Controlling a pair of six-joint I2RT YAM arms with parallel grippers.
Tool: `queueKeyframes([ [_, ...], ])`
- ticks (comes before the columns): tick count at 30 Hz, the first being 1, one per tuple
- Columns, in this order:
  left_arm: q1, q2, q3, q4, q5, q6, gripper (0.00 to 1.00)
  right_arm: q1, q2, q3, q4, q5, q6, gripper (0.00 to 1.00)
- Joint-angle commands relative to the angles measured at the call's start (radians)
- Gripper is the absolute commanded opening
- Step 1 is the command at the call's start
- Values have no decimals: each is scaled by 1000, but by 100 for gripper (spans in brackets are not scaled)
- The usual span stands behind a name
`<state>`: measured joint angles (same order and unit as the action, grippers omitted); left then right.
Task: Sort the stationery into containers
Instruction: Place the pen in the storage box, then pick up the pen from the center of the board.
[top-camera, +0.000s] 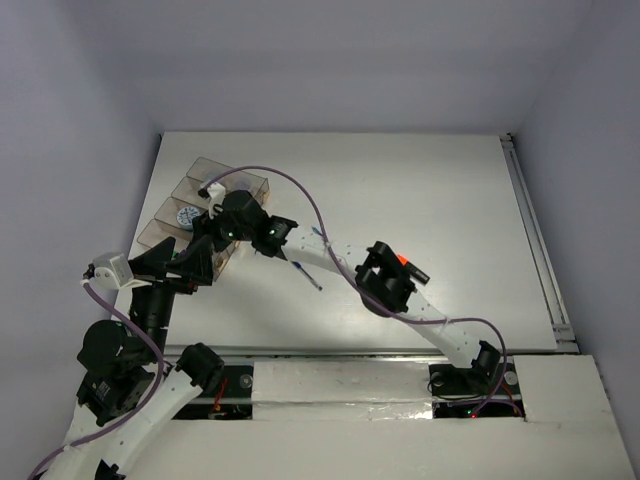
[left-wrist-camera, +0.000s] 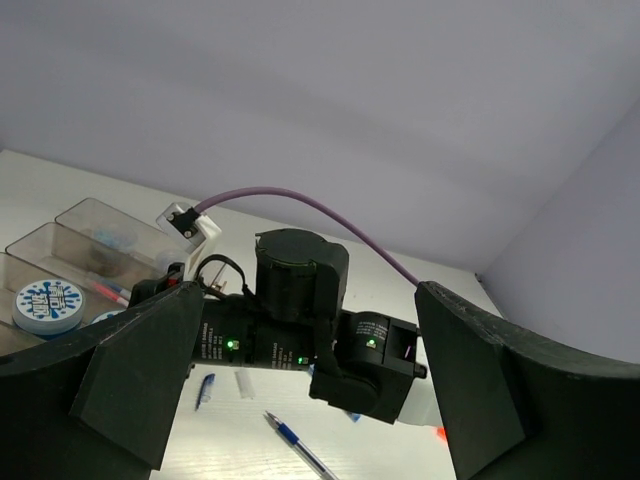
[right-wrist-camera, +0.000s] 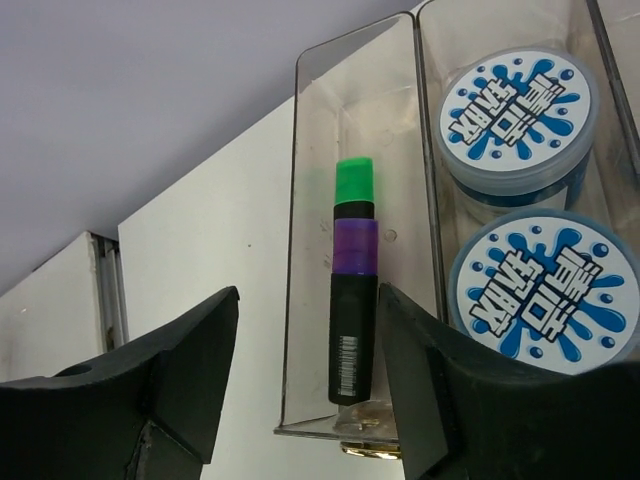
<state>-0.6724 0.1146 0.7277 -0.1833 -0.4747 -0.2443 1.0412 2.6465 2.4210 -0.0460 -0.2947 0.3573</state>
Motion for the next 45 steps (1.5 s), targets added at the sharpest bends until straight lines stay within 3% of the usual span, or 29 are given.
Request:
queueKeyframes([
  [1, 0, -4, -10, 50, 4, 8, 85, 3, -36, 29, 23, 19, -32, 64],
  [2, 0, -6, -10, 50, 5, 8, 85, 3, -52, 11, 29, 29, -35, 63],
  [4, 0, -4, -10, 48, 2, 8, 85, 3, -143, -110, 92, 96, -43, 50],
  [6, 0, -4, -10, 48, 2, 10, 85, -10, -227, -291, 139, 150, -64, 27],
  [9, 0, -9, -8, 47, 4, 10, 85, -44, -457, -555, 210, 259, -80, 7],
  [10, 0, -12, -8, 47, 5, 8, 85, -88, -590, -753, 219, 288, -75, 6],
  [13, -9, -24, -8, 50, 13, 8, 85, -208, -788, -1097, 155, 351, -37, 1],
  [14, -9, -33, -8, 51, 13, 10, 85, -240, -913, -1163, 112, 368, -23, 0],
  [17, -18, -44, -10, 57, 16, 10, 85, -335, -1069, -1314, -150, 469, 17, 1],
  [18, -18, -46, -11, 58, 15, 11, 85, -355, -1145, -1332, -299, 497, 43, 1],
  [20, -18, -50, -10, 58, 15, 11, 85, -426, -1184, -1338, -466, 538, 86, 2],
  [22, -27, -52, -10, 58, 13, 10, 85, -460, -1200, -1332, -650, 543, 100, 12],
  [23, -27, -58, -11, 56, 13, 11, 85, -469, -1188, -1312, -748, 574, 114, 26],
  [26, -36, -64, -10, 54, 11, 11, 85, -481, -1154, -1274, -848, 649, 118, 52],
  [27, -36, -66, -10, 54, 8, 11, 85, -490, -1145, -1249, -885, 654, 100, 66],
  [30, -46, -70, -10, 53, 8, 10, 85, -491, -1085, -1217, -926, 637, 18, 79],
  [35, -46, -82, -10, 53, 5, 10, 85, -520, -985, -1202, -920, 580, -96, 82],
  [45, -55, -84, -10, 51, 4, 8, 85, -645, -873, -1188, -740, 410, -297, 80],
])
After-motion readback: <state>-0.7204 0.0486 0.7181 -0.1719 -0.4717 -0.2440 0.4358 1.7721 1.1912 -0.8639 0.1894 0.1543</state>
